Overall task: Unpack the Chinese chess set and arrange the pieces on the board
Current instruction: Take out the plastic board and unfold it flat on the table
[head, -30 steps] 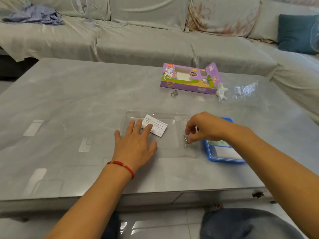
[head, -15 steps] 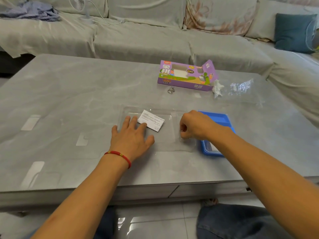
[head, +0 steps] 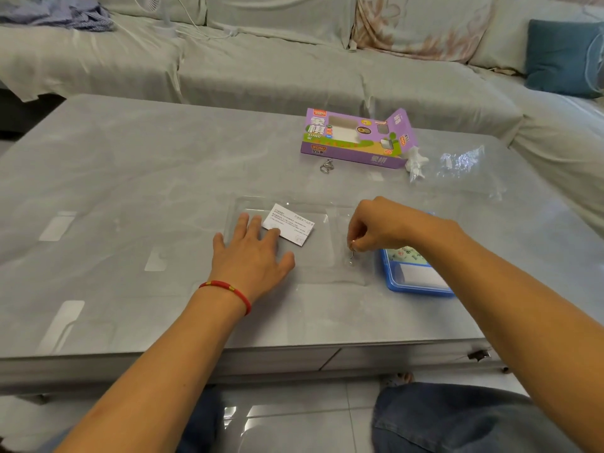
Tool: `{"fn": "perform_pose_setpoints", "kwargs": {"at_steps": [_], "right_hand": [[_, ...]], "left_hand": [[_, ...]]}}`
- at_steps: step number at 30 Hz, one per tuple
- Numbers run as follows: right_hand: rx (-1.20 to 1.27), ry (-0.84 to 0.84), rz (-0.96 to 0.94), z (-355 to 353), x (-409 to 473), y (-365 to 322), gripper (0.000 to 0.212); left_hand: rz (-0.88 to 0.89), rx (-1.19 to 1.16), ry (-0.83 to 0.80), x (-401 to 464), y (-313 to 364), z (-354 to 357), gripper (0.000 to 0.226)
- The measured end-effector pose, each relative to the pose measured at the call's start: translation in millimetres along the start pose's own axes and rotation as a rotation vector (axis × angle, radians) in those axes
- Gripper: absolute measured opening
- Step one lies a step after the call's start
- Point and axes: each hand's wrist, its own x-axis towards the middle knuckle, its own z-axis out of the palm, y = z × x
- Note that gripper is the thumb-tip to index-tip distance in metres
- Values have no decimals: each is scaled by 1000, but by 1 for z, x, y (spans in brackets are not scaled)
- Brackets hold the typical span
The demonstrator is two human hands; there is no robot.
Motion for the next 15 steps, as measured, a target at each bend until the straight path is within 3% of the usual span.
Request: {"fn": "perform_pose_setpoints", "kwargs": {"at_steps": [7, 15], "right_hand": [[-408, 23, -32, 5, 3, -11, 28], [-401, -11, -95, 8, 8, -8, 20]], "left_hand": [[-24, -2, -24, 1, -5, 2, 69], [-28, 1, -34, 0, -5, 1, 76]]}}
